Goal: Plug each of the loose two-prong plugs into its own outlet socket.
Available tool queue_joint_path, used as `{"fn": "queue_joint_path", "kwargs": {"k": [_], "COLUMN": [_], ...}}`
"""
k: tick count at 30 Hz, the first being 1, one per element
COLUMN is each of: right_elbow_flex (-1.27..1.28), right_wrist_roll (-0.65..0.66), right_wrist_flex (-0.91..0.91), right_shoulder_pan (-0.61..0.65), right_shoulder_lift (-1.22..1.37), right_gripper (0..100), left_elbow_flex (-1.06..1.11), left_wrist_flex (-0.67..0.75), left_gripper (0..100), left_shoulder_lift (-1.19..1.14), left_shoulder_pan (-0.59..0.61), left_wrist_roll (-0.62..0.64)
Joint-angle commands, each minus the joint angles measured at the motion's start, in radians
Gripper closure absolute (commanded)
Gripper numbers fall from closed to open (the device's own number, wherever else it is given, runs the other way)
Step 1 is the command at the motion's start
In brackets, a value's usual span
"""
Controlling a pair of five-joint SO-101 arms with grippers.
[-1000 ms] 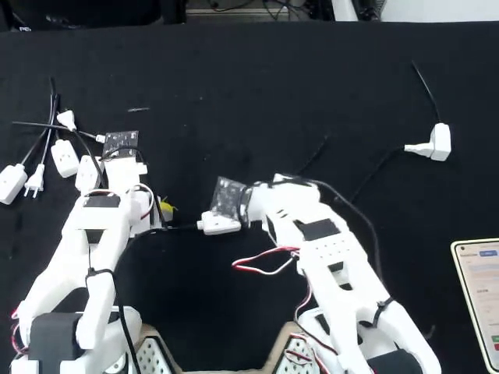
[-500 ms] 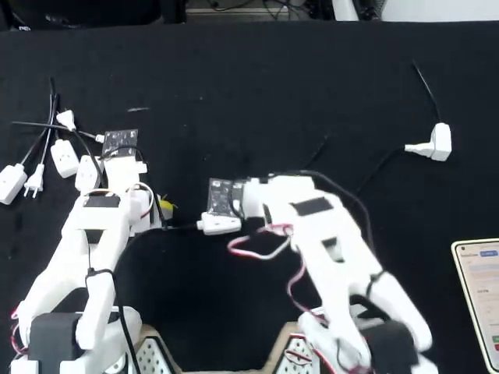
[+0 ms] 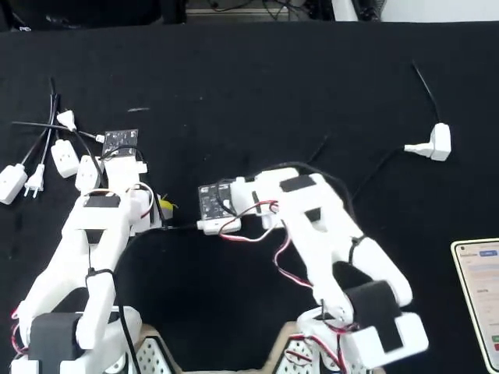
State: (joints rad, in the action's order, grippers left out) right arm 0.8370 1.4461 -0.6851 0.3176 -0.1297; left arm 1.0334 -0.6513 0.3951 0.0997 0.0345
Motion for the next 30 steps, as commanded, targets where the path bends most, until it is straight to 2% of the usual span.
{"fn": "queue_joint_path", "kwargs": {"k": [1,21,30], "right_elbow_flex": [-0.065,-0.16,-0.295], "right_wrist_roll": [0.009,0.009,0.009], "right_wrist_flex": [0.052,0.074,0.074], "right_shoulder_pan": [0.031,0.035,-0.003], "right_shoulder_lift": [0.028,0.081,0.294], "right_gripper": [85.7,85.8,85.8], "left_elbow_flex": [-0.01,-0.012,-0.01], "left_wrist_flex": [0.012,0.012,0.008], "left_gripper": [72,72,72], "left_shoulder_lift": [0.034,0.041,0.043], "left_shoulder_pan": [0.01,0.01,0.005], "left_wrist_roll": [0.041,0.044,0.044]}}
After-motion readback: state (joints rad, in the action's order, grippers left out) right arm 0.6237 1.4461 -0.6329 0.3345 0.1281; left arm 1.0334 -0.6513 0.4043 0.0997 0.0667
